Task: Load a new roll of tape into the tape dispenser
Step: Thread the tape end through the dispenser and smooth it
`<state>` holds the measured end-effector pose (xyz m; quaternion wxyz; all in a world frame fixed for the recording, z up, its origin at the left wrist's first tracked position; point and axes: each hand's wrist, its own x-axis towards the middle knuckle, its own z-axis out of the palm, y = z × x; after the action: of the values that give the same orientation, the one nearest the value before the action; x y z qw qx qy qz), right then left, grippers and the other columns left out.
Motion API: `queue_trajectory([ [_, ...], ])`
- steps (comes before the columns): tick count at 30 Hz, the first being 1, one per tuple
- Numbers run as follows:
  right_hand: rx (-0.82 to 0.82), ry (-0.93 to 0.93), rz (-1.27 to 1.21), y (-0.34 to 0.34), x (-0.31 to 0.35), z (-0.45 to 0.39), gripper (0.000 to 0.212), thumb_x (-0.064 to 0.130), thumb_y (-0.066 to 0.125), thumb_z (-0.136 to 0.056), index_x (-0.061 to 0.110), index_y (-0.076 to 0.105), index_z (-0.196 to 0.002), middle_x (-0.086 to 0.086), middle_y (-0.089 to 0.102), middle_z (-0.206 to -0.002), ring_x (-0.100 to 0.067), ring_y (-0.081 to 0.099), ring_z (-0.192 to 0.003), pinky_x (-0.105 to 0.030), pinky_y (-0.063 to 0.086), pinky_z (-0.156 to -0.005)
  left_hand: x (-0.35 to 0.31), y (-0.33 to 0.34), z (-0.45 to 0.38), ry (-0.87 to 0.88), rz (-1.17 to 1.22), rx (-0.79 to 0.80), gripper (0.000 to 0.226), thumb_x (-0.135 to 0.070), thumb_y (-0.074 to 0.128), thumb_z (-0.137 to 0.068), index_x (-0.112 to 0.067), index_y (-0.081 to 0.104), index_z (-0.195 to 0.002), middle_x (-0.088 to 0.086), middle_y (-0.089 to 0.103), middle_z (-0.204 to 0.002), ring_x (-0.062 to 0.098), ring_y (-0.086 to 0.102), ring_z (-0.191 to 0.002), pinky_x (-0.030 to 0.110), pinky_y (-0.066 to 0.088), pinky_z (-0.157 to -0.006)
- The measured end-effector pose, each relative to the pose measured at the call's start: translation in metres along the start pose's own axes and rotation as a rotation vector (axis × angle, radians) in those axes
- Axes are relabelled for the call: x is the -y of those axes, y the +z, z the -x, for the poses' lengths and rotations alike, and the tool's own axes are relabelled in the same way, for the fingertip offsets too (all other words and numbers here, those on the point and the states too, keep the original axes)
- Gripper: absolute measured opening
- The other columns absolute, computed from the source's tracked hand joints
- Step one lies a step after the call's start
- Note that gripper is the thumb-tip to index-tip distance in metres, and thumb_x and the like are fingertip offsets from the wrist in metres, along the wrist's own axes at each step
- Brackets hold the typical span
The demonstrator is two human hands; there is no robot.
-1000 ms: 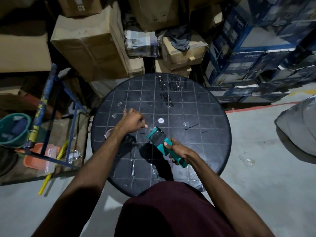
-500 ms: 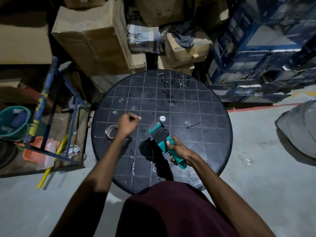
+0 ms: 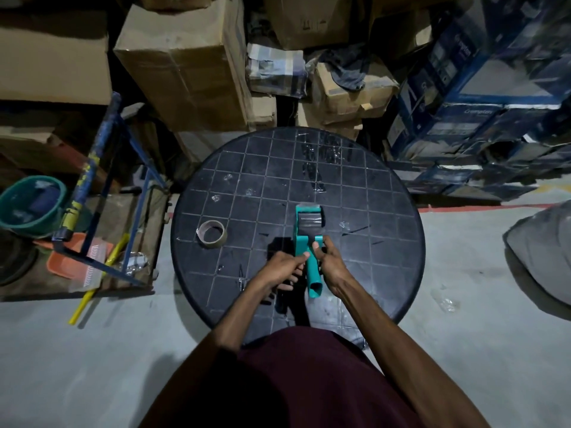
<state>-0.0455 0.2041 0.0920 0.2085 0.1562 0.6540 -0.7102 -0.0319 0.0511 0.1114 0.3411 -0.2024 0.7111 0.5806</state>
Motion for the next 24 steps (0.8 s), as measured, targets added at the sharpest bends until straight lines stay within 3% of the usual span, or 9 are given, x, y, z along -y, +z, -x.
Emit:
queue_trajectory([
  [3, -0.043, -0.035, 0.032, -0.001, 0.001, 0.002, 0.021, 0.019, 0.053, -0.105, 0.010, 0.058, -0.122, -0.007, 0.069, -0.109, -0.009, 0.067, -0.086, -0.016, 0.052, -0.062, 0.007, -0.002, 0.001, -0.011, 0.088, 0.087, 0.037, -0.052, 0.074, -0.084, -0.017, 0.071, -0.095, 0.000, 0.069, -0.094, 0.015, 0.065, -0.087, 0.033, 0.058, -0.073],
  [6, -0.092, -0.079, 0.014, -0.004, -0.002, 0.001, 0.021, 0.015, 0.058, -0.102, 0.002, 0.059, -0.118, -0.006, 0.070, -0.104, -0.008, 0.068, -0.088, -0.019, 0.055, -0.072, 0.013, -0.004, 0.005, -0.070, 0.315, 0.237, 0.041, -0.035, 0.078, -0.086, -0.010, 0.070, -0.116, 0.012, 0.069, -0.121, 0.031, 0.063, -0.114, 0.050, 0.059, -0.082],
  [8, -0.110, -0.092, 0.005, -0.005, -0.003, 0.002, 0.017, 0.015, 0.062, -0.099, 0.002, 0.062, -0.110, -0.007, 0.071, -0.099, -0.011, 0.069, -0.086, -0.026, 0.056, -0.077, 0.013, -0.005, 0.009, -0.109, 0.531, 0.341, 0.044, -0.025, 0.074, -0.091, -0.004, 0.063, -0.127, 0.022, 0.067, -0.121, 0.034, 0.065, -0.112, 0.060, 0.056, -0.088],
  [10, -0.109, -0.105, 0.000, -0.008, -0.004, 0.003, 0.009, 0.014, 0.068, -0.096, 0.007, 0.066, -0.101, -0.007, 0.072, -0.095, -0.013, 0.068, -0.084, -0.027, 0.055, -0.077, 0.013, -0.006, 0.009, -0.152, 0.637, 0.394, 0.049, -0.021, 0.071, -0.092, -0.001, 0.056, -0.134, 0.023, 0.065, -0.112, 0.030, 0.068, -0.098, 0.062, 0.053, -0.092],
  [12, -0.120, -0.105, 0.017, -0.015, -0.005, 0.003, 0.008, 0.009, 0.075, -0.089, 0.009, 0.071, -0.096, -0.005, 0.074, -0.094, -0.013, 0.071, -0.085, -0.027, 0.056, -0.077, 0.015, -0.006, 0.007, -0.185, 0.645, 0.394, 0.051, -0.020, 0.072, -0.090, 0.001, 0.055, -0.133, 0.017, 0.065, -0.100, 0.024, 0.066, -0.085, 0.057, 0.056, -0.088],
  [15, -0.140, -0.091, 0.077, -0.025, -0.001, 0.004, 0.025, -0.002, 0.082, -0.077, 0.004, 0.076, -0.101, -0.006, 0.078, -0.095, -0.018, 0.075, -0.087, -0.030, 0.060, -0.078, 0.021, 0.001, 0.011, -0.210, 0.682, 0.348, 0.046, -0.015, 0.079, -0.082, -0.002, 0.060, -0.121, 0.012, 0.064, -0.088, 0.021, 0.064, -0.076, 0.050, 0.060, -0.078],
  [18, -0.129, -0.096, 0.103, -0.025, 0.002, 0.009, 0.026, -0.009, 0.080, -0.076, -0.001, 0.076, -0.100, -0.003, 0.078, -0.084, -0.009, 0.072, -0.072, -0.019, 0.055, -0.064, 0.028, 0.005, 0.017, -0.205, 0.739, 0.326, 0.037, -0.009, 0.073, -0.085, -0.003, 0.058, -0.118, 0.013, 0.062, -0.084, 0.022, 0.065, -0.070, 0.046, 0.061, -0.075],
  [22, -0.069, -0.120, 0.101, -0.031, -0.002, 0.010, 0.027, -0.005, 0.083, -0.073, 0.001, 0.078, -0.099, -0.011, 0.077, -0.087, -0.014, 0.065, -0.072, -0.025, 0.051, -0.066, 0.031, 0.007, 0.019, -0.184, 0.782, 0.398, 0.032, -0.014, 0.071, -0.085, -0.005, 0.062, -0.115, 0.008, 0.060, -0.082, 0.016, 0.062, -0.067, 0.033, 0.059, -0.067],
  [24, -0.037, -0.120, 0.103, -0.033, 0.003, 0.014, 0.029, -0.008, 0.079, -0.076, -0.002, 0.076, -0.105, -0.002, 0.077, -0.083, -0.008, 0.064, -0.068, -0.020, 0.049, -0.063, 0.033, 0.007, 0.019, -0.170, 0.835, 0.442, 0.035, -0.017, 0.070, -0.082, -0.005, 0.066, -0.114, 0.003, 0.055, -0.077, 0.012, 0.056, -0.061, 0.027, 0.056, -0.062],
])
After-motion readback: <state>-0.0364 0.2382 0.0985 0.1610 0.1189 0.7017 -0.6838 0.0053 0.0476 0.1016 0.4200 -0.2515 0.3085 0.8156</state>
